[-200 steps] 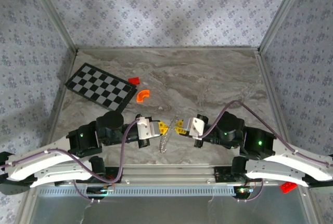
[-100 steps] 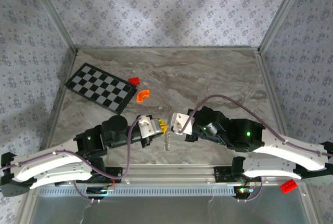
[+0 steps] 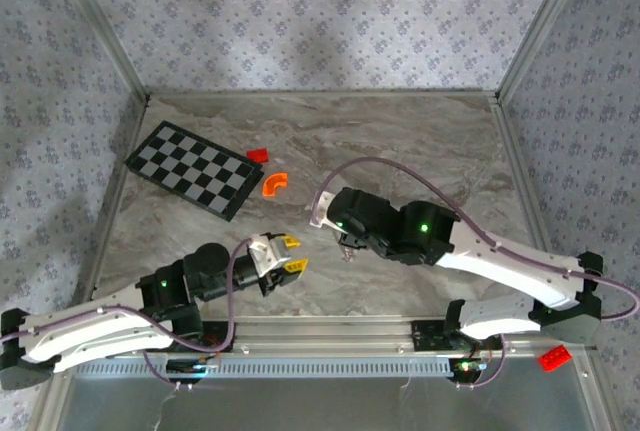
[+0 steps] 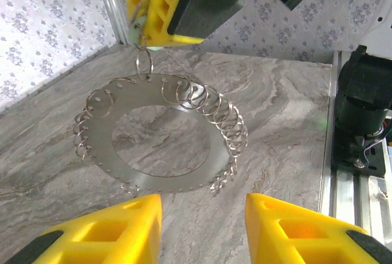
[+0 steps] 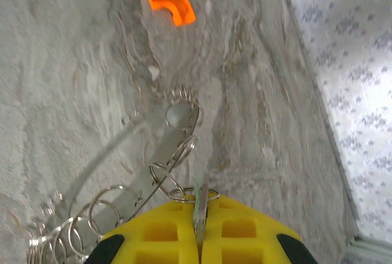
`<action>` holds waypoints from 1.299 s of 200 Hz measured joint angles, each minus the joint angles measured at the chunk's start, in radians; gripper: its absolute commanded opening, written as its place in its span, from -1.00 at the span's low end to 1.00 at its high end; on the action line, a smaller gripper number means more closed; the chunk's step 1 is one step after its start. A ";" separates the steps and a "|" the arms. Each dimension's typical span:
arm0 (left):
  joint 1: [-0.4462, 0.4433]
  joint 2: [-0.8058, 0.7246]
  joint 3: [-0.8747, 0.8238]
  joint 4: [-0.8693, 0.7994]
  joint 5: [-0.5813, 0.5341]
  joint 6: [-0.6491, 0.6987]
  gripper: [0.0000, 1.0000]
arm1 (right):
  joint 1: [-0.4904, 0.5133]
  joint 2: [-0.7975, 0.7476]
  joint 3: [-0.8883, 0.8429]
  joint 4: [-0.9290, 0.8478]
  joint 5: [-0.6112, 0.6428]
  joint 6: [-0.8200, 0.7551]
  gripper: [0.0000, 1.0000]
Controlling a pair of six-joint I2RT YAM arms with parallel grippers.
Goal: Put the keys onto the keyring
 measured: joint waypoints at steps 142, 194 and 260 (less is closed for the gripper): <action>0.008 -0.124 -0.055 -0.076 -0.222 -0.112 0.99 | -0.313 0.100 0.007 0.099 -0.208 0.073 -1.00; 0.031 -0.133 -0.069 -0.061 -0.264 -0.125 0.99 | -0.394 0.188 0.034 0.159 -0.267 0.061 -1.00; 0.056 -0.072 -0.068 -0.073 -0.264 -0.154 0.99 | -0.436 0.296 0.138 0.187 -0.275 0.059 -1.00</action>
